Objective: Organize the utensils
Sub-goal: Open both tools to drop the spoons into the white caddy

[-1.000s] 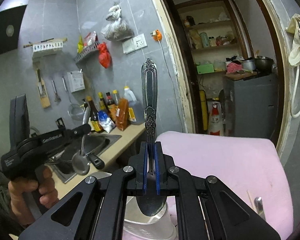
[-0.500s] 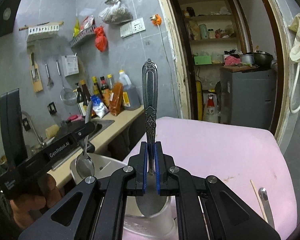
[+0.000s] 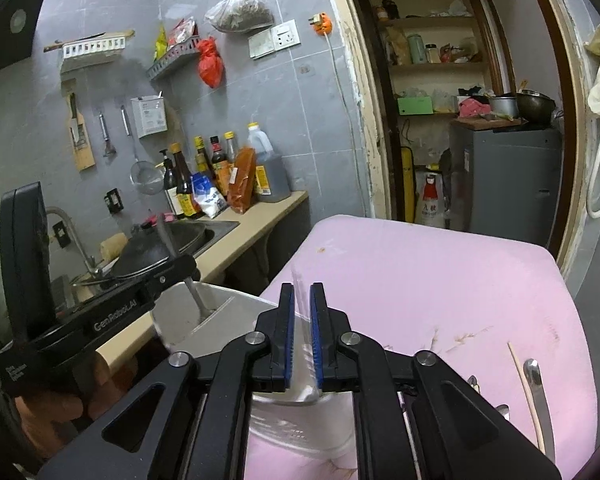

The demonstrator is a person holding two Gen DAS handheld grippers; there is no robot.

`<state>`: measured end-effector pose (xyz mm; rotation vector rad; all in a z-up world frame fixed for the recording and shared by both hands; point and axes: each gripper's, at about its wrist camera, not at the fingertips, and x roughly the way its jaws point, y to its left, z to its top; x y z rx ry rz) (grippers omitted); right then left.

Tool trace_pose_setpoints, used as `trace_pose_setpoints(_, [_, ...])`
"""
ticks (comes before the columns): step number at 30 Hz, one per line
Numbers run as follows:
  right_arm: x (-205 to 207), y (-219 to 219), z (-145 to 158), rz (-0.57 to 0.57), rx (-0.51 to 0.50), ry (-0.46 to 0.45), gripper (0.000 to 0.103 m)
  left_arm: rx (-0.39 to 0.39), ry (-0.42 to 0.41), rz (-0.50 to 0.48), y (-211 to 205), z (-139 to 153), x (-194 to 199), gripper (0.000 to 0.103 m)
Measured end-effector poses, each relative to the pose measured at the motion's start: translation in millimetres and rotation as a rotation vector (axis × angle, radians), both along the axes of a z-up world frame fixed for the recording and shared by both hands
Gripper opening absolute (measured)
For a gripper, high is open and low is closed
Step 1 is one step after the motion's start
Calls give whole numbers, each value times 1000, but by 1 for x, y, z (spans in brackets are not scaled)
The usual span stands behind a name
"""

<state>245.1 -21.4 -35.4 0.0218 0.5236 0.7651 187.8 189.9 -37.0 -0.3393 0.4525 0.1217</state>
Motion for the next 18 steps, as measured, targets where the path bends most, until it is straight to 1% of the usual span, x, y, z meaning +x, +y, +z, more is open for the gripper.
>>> trace_pose_setpoints(1, [-1, -1, 1, 2, 6, 1, 13, -7, 5, -6, 1, 1, -2, 3])
trace_pose_setpoints(2, [-2, -3, 2, 4, 10, 0, 15, -11, 8, -9, 1, 2, -5, 9])
trace_pose_setpoints(3, [-3, -4, 4, 5, 17, -1, 16, -17, 8, -10, 2, 4, -9, 21])
trace_pose_setpoints(4, [-4, -6, 8, 4, 23, -3, 21, -26, 2, -10, 2, 7, -12, 27])
trace_pose_setpoints(5, [-4, -7, 9, 4, 28, -5, 22, -35, -4, -8, 2, 10, -15, 31])
trace_pose_setpoints(7, [-6, -12, 17, -6, 43, -12, 23, -44, -11, -7, 2, 17, -20, 31])
trace_pose_setpoints(8, [-6, -14, 20, -12, 47, -15, 27, -39, -6, -13, 0, 21, -21, 34])
trace_pose_setpoints(9, [-7, -17, 24, -19, 55, -21, 32, -31, -5, -14, -2, 26, -23, 39])
trace_pose_setpoints(10, [-8, -22, 28, -26, 67, -28, 43, -28, -10, -15, -4, 31, -25, 42])
trace_pose_setpoints(11, [-9, -27, 33, -35, 79, -38, 53, -26, -16, -16, -6, 34, -26, 48])
trace_pose_setpoints(12, [-9, -30, 36, -41, 87, -47, 55, -22, -24, -16, -10, 40, -28, 55])
trace_pose_setpoints(13, [-10, -35, 41, -51, 96, -58, 59, -17, -32, -15, -12, 44, -30, 58])
trace_pose_setpoints(14, [-11, -41, 46, -60, 101, -68, 66, -11, -38, -15, -15, 48, -31, 62])
trace_pose_setpoints(16, [-11, -50, 53, -76, 116, -84, 74, 3, -50, -15, -22, 55, -34, 67])
trace_pose_setpoints(18, [-12, -61, 60, -98, 129, -104, 81, 22, -63, -7, -31, 62, -37, 79])
